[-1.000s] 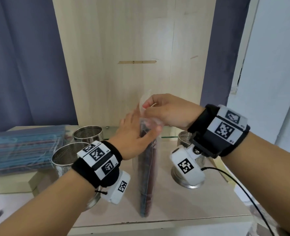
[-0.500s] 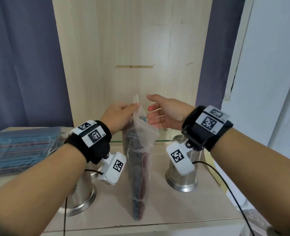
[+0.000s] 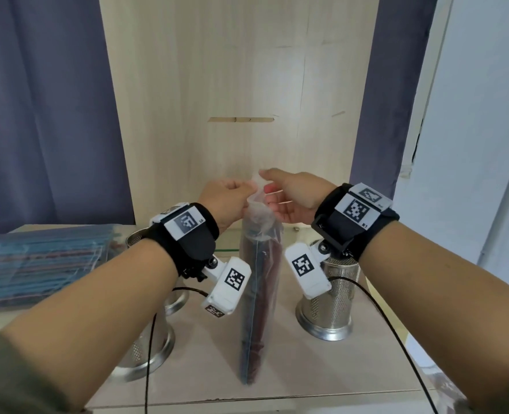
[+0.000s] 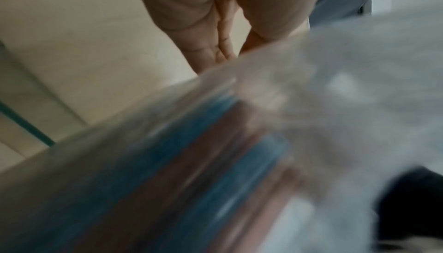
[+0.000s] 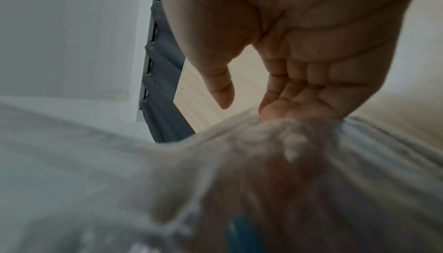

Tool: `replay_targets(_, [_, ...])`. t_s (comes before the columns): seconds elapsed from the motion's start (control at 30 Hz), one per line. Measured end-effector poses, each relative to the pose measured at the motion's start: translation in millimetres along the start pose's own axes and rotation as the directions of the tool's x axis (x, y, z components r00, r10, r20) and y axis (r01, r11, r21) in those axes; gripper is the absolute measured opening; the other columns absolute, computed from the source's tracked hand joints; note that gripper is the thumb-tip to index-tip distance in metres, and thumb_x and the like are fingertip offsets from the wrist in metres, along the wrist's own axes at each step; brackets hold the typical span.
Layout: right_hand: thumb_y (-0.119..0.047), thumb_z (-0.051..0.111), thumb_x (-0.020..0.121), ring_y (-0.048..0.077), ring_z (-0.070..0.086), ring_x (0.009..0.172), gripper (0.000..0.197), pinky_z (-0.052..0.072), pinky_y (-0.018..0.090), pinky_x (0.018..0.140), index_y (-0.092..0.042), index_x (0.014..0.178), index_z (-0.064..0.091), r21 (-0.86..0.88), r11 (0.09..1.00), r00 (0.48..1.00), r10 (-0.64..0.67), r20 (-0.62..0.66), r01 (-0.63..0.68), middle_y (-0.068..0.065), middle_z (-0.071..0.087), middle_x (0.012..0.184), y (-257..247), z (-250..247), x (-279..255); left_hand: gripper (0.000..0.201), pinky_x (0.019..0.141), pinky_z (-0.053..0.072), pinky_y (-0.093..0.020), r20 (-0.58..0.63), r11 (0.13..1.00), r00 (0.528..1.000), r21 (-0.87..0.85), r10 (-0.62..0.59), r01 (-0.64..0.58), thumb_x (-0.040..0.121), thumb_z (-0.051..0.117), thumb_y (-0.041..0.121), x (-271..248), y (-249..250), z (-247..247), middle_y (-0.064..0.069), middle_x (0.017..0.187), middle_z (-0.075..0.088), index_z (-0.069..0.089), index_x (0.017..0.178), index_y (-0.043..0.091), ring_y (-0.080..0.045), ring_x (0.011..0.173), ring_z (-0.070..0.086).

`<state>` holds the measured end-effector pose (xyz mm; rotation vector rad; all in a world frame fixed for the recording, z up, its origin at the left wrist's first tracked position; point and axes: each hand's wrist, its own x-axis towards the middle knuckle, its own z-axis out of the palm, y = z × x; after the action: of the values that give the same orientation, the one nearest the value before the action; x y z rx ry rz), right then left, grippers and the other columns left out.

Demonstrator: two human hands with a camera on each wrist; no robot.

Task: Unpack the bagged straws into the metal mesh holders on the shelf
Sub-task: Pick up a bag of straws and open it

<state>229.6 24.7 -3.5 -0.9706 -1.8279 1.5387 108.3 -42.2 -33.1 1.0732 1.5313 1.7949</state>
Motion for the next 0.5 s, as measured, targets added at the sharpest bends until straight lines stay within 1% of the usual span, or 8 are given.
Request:
replay_targets(0.07, [-0.027,0.064,0.091,0.014,0.053,0.061,0.019,0.048,0.024,0.060,-0.011,0.082,0.059,-0.033,0.999,1.000,-0.008,0.008,0.009,0.003,0.057,0.070,1.4,1.8,0.3,0.003,0.087,0.055,-0.036,0.091,1.000,0.996,-0.013,-0.001,0.002,0.091,0.064,0.008,-4.4,0.9,2.5,-0.020,0.100,0.061,0.067,0.089,0.008,-0.027,0.090,0.059])
replay_targets(0.13, [-0.013,0.064,0.090,0.015,0.055,0.062,0.011,0.049,0.026,0.060,-0.009,0.080,0.059,-0.005,0.999,0.999,-0.046,-0.013,0.045,0.004,0.058,0.069,1.7,2.0,0.9,0.010,0.088,0.055,-0.033,0.169,1.000,0.986,0.001,0.017,-0.017,0.090,0.064,0.002,-8.3,1.2,3.2,-0.017,0.101,0.066,0.068,0.090,0.011,-0.024,0.091,0.063])
replay_targets(0.2, [-0.007,0.062,0.090,0.015,0.058,0.062,0.008,0.050,0.027,0.063,-0.008,0.082,0.060,0.033,0.997,0.997,-0.074,-0.022,0.074,0.005,0.061,0.071,1.8,0.9,2.0,0.008,0.090,0.055,-0.035,0.154,0.995,0.987,0.076,0.054,-0.066,0.089,0.067,0.006,-10.3,-0.1,2.5,-0.014,0.099,0.071,0.069,0.089,0.014,-0.023,0.090,0.066])
replay_targets(0.23, [-0.008,0.062,0.091,0.015,0.059,0.061,0.006,0.051,0.028,0.064,-0.007,0.085,0.060,0.046,0.995,0.996,-0.086,-0.026,0.087,0.005,0.063,0.072,2.2,0.7,2.7,0.003,0.085,0.057,-0.032,0.112,0.981,0.990,0.165,0.088,-0.106,0.088,0.070,0.013,-10.9,0.1,1.6,-0.010,0.095,0.073,0.070,0.087,0.016,-0.021,0.087,0.068])
replay_targets(0.3, [-0.013,0.064,0.093,0.014,0.059,0.060,0.008,0.051,0.028,0.063,-0.006,0.089,0.062,0.042,0.992,0.992,-0.119,-0.045,0.121,0.006,0.063,0.072,5.3,2.3,3.1,0.006,0.069,0.052,-0.022,0.034,0.899,0.981,0.397,0.189,-0.186,0.087,0.070,0.024,-10.3,-0.4,-0.9,0.001,0.080,0.071,0.067,0.081,0.022,-0.012,0.074,0.066])
replay_targets(0.37, [-0.020,0.064,0.094,0.009,0.054,0.050,0.015,0.047,0.020,0.053,-0.008,0.085,0.062,0.000,0.991,0.988,-0.134,-0.077,0.134,0.005,0.058,0.064,10.9,5.0,3.0,0.014,0.059,0.042,-0.016,0.017,0.761,0.957,0.602,0.291,-0.242,0.086,0.066,0.026,-11.2,-0.5,-1.6,0.009,0.068,0.062,0.060,0.073,0.026,-0.004,0.064,0.058])
replay_targets(0.43, [-0.022,0.065,0.094,0.006,0.048,0.039,0.020,0.041,0.014,0.041,-0.008,0.080,0.062,-0.057,0.989,0.985,-0.140,-0.102,0.135,0.003,0.054,0.057,16.0,7.2,2.0,0.019,0.056,0.036,-0.015,0.033,0.655,0.934,0.704,0.355,-0.274,0.086,0.063,0.026,-12.8,-3.0,-1.5,0.011,0.062,0.057,0.056,0.068,0.025,-0.001,0.060,0.052])
replay_targets(0.5, [-0.014,0.066,0.092,0.008,0.049,0.043,0.013,0.043,0.016,0.043,-0.004,0.083,0.065,-0.042,0.991,0.989,-0.129,-0.077,0.127,0.003,0.055,0.055,17.3,7.9,1.8,0.017,0.058,0.037,-0.019,0.036,0.618,0.919,0.730,0.392,-0.292,0.086,0.061,0.025,-12.3,-7.8,-2.0,0.010,0.063,0.057,0.057,0.070,0.022,-0.004,0.061,0.051])
